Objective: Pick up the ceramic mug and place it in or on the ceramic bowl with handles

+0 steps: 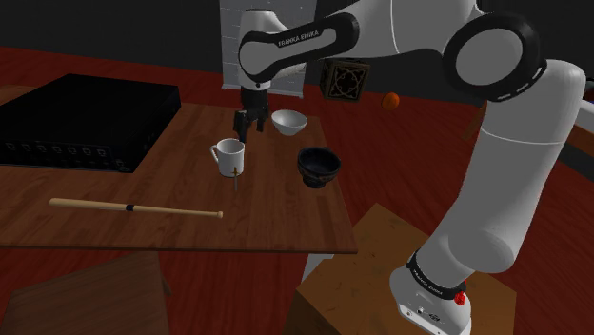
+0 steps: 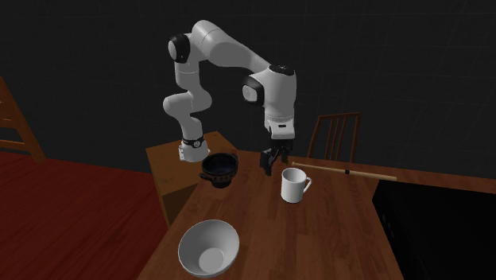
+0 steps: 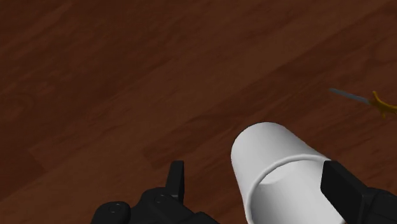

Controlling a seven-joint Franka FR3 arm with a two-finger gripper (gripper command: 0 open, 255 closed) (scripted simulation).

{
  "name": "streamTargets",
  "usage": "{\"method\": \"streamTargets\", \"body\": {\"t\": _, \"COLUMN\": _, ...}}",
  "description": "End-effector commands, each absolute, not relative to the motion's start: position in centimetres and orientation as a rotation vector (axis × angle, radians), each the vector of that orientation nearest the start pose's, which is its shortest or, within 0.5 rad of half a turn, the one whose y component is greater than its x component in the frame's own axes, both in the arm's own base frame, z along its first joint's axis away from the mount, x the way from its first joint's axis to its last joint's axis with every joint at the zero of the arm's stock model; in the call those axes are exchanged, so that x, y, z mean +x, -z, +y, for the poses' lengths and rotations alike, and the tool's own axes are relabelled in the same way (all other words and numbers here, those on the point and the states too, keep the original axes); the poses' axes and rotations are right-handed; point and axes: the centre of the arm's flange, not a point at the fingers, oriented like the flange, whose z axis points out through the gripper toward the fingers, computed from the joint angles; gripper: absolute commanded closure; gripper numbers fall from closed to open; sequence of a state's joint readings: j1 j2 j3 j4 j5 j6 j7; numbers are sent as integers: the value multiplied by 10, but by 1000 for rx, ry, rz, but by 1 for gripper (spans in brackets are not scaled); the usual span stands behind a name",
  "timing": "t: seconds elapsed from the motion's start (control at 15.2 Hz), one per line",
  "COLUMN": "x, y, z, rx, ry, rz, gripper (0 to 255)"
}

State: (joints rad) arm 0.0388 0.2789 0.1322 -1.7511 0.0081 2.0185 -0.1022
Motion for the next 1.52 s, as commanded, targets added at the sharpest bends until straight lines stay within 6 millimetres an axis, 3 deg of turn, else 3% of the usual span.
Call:
{"method": "streamTargets", "body": {"t": 0.0, "x": 646, "y": -400, "z": 111, "rx": -3060, "ry": -15, "rz": -413, "gripper": 0}}
{"method": "streamTargets", "body": {"t": 0.2, "x": 672, "y": -388, "z": 120, "rx": -3048, "ry": -12, "rz": -418, "gripper": 0}}
{"method": "streamTargets", "body": {"t": 0.66, "x": 671, "y": -348, "z": 122, "rx": -3048, "ry": -12, "rz": -418, "gripper": 0}}
{"method": "streamTargets", "body": {"t": 1.19, "x": 671, "y": -348, "z": 122, "rx": -3048, "ry": -13, "rz": -418, "gripper": 0}}
{"method": "streamTargets", "body": {"t": 1.25, "x": 671, "y": -348, "z": 122, "rx": -3048, "ry": -13, "rz": -418, "gripper": 255}}
{"method": "streamTargets", "body": {"t": 1.45, "x": 671, "y": -348, "z": 122, "rx": -3048, "ry": -13, "rz": -418, "gripper": 255}}
